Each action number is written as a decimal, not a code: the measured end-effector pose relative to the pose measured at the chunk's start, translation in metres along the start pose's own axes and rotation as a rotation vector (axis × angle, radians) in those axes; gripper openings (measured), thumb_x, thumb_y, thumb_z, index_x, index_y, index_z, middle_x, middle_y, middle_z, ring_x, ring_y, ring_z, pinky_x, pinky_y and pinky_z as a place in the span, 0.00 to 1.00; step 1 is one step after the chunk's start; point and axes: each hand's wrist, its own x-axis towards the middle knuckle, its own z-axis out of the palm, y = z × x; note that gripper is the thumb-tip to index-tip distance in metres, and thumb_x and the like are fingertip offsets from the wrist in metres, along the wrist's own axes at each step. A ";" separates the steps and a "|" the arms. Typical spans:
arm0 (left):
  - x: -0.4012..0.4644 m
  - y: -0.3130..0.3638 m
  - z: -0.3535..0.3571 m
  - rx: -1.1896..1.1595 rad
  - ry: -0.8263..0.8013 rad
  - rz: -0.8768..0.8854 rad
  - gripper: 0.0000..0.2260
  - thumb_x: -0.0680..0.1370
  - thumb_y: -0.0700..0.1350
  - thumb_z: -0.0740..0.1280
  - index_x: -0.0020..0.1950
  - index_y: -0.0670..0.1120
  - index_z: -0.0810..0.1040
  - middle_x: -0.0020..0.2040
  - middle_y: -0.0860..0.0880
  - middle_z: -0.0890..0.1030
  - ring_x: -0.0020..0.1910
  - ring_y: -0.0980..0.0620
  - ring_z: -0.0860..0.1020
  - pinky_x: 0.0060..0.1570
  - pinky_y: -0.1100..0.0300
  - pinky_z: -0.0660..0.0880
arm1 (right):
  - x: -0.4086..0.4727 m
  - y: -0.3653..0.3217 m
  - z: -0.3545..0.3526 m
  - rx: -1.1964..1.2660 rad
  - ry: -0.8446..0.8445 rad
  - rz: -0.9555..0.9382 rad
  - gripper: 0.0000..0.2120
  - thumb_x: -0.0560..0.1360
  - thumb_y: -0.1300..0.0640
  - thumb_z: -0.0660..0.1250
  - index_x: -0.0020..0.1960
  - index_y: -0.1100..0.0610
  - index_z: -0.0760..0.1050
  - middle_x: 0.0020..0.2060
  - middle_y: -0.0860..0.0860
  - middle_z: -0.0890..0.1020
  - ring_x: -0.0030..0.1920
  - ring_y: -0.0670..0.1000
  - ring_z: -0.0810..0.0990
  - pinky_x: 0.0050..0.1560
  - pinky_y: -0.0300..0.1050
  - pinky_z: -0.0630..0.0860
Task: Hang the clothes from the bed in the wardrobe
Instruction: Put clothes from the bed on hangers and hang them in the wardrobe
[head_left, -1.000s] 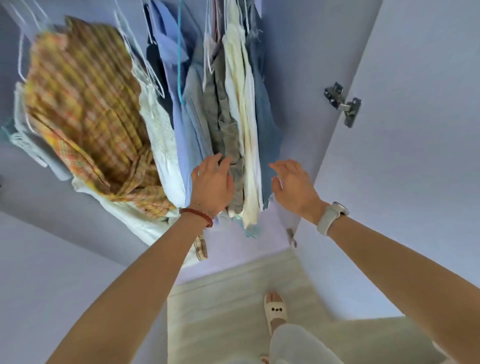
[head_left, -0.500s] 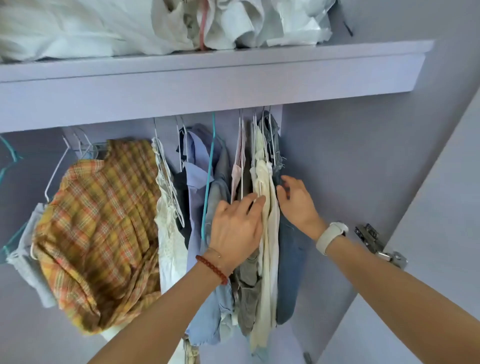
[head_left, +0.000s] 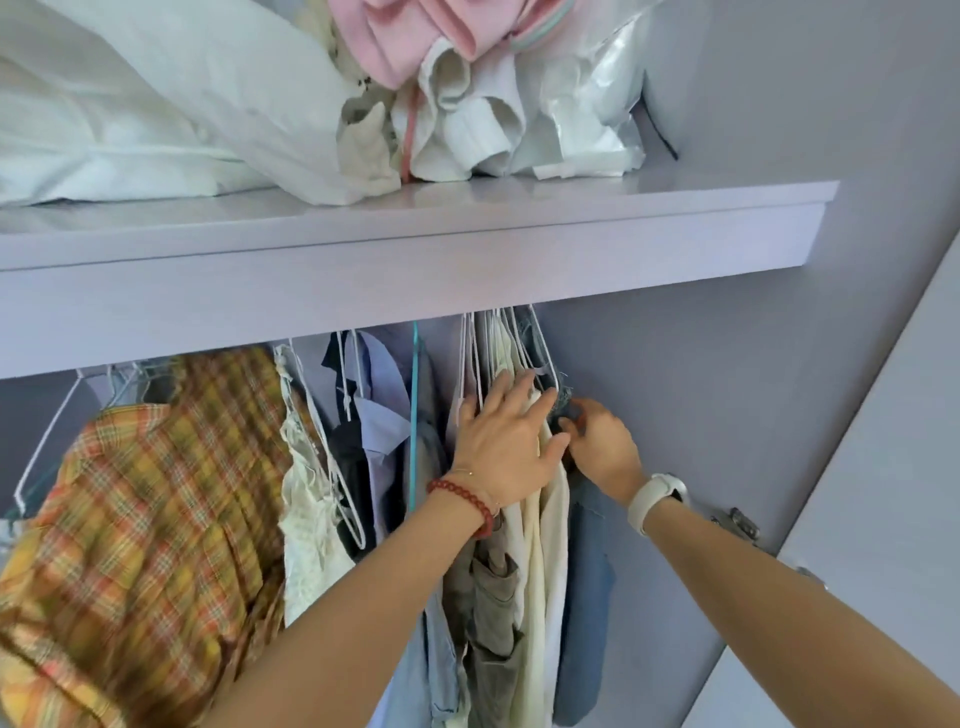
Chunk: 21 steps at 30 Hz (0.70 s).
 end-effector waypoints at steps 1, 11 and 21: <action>0.005 0.003 0.004 0.025 -0.034 -0.009 0.25 0.79 0.58 0.53 0.74 0.53 0.56 0.77 0.51 0.49 0.75 0.50 0.44 0.70 0.42 0.49 | 0.002 0.002 -0.001 -0.061 0.006 0.000 0.14 0.77 0.56 0.57 0.62 0.57 0.69 0.55 0.57 0.78 0.55 0.60 0.76 0.50 0.48 0.70; -0.004 -0.009 0.020 0.241 0.009 0.021 0.24 0.79 0.58 0.52 0.74 0.53 0.56 0.76 0.49 0.51 0.75 0.49 0.45 0.69 0.42 0.50 | 0.028 0.005 -0.008 -0.173 0.097 0.046 0.16 0.80 0.53 0.52 0.55 0.64 0.69 0.50 0.64 0.79 0.52 0.65 0.76 0.49 0.54 0.72; 0.000 -0.008 0.026 0.163 0.037 -0.010 0.21 0.80 0.56 0.50 0.73 0.53 0.58 0.76 0.50 0.52 0.75 0.50 0.45 0.70 0.44 0.50 | -0.026 0.035 -0.023 0.006 0.282 0.011 0.12 0.80 0.56 0.54 0.42 0.61 0.68 0.37 0.64 0.78 0.40 0.67 0.76 0.37 0.49 0.63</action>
